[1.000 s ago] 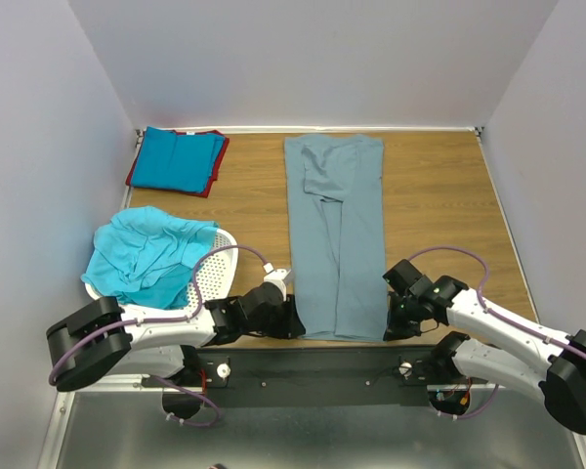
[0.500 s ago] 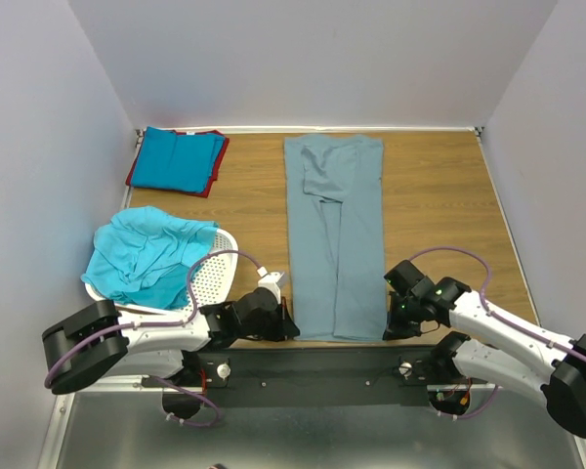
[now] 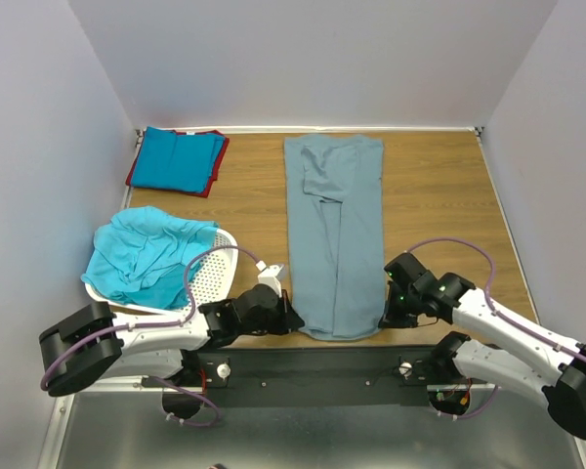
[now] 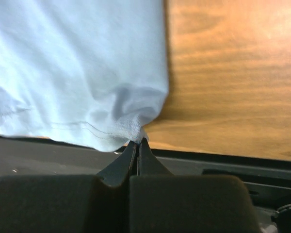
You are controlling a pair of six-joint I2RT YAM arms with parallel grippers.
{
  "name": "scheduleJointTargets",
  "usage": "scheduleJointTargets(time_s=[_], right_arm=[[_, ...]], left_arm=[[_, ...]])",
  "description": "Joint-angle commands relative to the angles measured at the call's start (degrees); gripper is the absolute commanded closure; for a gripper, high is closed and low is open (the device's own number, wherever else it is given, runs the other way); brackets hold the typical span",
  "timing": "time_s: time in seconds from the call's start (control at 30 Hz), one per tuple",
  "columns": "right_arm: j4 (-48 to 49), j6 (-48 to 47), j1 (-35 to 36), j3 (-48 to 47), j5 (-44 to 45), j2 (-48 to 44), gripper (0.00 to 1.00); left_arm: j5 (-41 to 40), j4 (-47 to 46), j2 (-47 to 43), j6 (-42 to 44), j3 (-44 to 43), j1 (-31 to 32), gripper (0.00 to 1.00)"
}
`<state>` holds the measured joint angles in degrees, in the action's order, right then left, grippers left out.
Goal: Fold and stack the t-shirts
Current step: Fold the tshirt
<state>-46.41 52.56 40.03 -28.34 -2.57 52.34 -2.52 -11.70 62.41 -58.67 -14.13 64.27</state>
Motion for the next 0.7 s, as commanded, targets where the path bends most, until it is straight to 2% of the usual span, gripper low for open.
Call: scheduleJointTargets(time_s=[0.0, 0.23, 0.5, 0.67], right_arm=[[2.9, 0.45, 0.31, -3.21, 4.41, 1.71, 1.0], [5.01, -0.35, 0.31, -7.08, 10.65, 6.28, 1.0], [9.58, -2.63, 0.31, -12.97, 20.05, 13.22, 1.0], [14.23, -5.26, 0.22, -18.05, 26.03, 21.81, 1.0]], left_arm=[[-5.73, -4.38, 1.65, 0.22, -4.32, 0.33, 1.0], [-9.87, -8.24, 2.54, 1.54, -5.12, -2.56, 1.0], [-9.87, -14.13, 5.78, 6.28, -5.29, -7.84, 1.0], [-8.55, -21.32, 9.91, 10.94, -6.69, -13.1, 1.0]])
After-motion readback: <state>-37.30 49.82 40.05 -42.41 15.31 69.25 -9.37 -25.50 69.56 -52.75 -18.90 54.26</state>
